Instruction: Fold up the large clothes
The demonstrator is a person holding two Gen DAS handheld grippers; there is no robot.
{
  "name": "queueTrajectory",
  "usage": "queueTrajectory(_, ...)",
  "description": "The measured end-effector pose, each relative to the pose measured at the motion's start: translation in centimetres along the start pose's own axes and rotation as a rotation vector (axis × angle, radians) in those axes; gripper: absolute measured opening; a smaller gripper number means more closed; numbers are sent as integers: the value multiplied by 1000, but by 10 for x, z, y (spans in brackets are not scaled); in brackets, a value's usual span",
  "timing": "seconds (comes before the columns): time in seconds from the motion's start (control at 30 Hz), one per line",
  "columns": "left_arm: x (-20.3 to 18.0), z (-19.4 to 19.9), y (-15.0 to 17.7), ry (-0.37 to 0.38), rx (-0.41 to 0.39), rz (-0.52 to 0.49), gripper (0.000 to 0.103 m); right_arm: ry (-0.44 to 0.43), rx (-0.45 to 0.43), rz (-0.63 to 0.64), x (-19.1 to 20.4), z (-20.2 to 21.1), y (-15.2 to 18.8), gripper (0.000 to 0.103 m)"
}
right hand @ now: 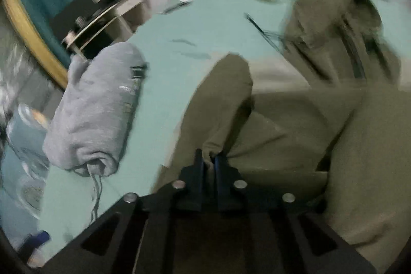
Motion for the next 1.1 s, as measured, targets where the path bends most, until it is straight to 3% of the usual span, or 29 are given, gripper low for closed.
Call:
queueTrajectory(0.1, 12, 9, -10, -4, -34, 44, 103, 9, -44, 120, 47, -4, -35, 1)
queueTrajectory(0.2, 22, 15, -15, -9, -59, 78, 103, -37, -65, 138, 76, -17, -58, 1)
queueTrajectory(0.3, 26, 16, -16, -21, -63, 79, 103, -192, 24, 105, 89, -58, -57, 5)
queueTrajectory(0.33, 25, 14, -16, -22, -60, 80, 103, -173, 59, 111, 90, -63, -53, 24)
queueTrajectory(0.37, 25, 13, -16, -21, -54, 81, 103, -125, 74, 129, 87, -61, -46, 53)
queueTrajectory(0.4, 24, 11, -16, -18, -51, 82, 103, -125, 48, 148, 84, -52, -41, 59)
queueTrajectory(0.47, 21, 9, -15, -11, -44, 76, 103, -104, -24, 196, 62, -16, -29, 59)
queueTrajectory(0.6, 10, 4, -9, -4, -31, 40, 103, 120, -68, 127, -42, 62, 2, 59)
queueTrajectory(0.7, -5, -1, 0, 6, -15, 12, 103, 272, -14, 19, -134, 101, 35, 59)
queueTrajectory(0.87, -33, -21, 20, 47, 55, -21, 103, 468, 162, -12, -226, 117, 101, 59)
queueTrajectory(0.93, -42, -32, 28, 26, 77, -50, 103, 442, 239, -13, -239, 112, 128, 59)
queueTrajectory(1.1, -46, -57, 39, -50, 98, -81, 103, 409, 225, -30, -249, 141, 150, 57)
Point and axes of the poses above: each gripper's, at about its wrist camera, not at the fingertips, and z roughly against the way its jaws point, x to its left, y to its underside, the point moved 3 cm from there along -z, roughly the way its jaws point, and after that the axes turned 7 degrees about z, right-handed, at the moved point
